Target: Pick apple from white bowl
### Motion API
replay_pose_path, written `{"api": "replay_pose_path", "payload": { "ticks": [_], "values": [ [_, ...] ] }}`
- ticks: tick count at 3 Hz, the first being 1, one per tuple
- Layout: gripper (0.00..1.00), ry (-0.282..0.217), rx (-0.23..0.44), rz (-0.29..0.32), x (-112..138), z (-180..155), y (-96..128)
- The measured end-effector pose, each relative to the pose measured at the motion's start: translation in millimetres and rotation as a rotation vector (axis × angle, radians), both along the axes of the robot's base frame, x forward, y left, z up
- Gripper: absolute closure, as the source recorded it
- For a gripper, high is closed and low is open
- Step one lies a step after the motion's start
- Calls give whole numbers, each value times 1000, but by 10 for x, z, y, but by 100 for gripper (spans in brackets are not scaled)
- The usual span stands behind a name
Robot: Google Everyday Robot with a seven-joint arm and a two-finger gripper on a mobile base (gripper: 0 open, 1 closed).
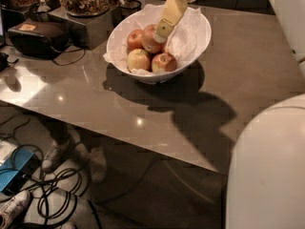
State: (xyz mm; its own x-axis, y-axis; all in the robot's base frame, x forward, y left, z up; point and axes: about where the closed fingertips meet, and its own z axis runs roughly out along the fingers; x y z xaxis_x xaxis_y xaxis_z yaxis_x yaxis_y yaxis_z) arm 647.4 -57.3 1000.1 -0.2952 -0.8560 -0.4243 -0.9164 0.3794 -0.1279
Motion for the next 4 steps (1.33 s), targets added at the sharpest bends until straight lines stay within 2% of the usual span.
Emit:
{"api": "replay_pose_path", "payload": {
  "ticks": [2, 3, 4],
  "values": [
    [10, 11, 9, 0, 206, -78, 108],
    [21, 21, 9, 1, 285, -149, 152],
    [22, 28, 5, 2, 352, -208, 181]
  ]
}}
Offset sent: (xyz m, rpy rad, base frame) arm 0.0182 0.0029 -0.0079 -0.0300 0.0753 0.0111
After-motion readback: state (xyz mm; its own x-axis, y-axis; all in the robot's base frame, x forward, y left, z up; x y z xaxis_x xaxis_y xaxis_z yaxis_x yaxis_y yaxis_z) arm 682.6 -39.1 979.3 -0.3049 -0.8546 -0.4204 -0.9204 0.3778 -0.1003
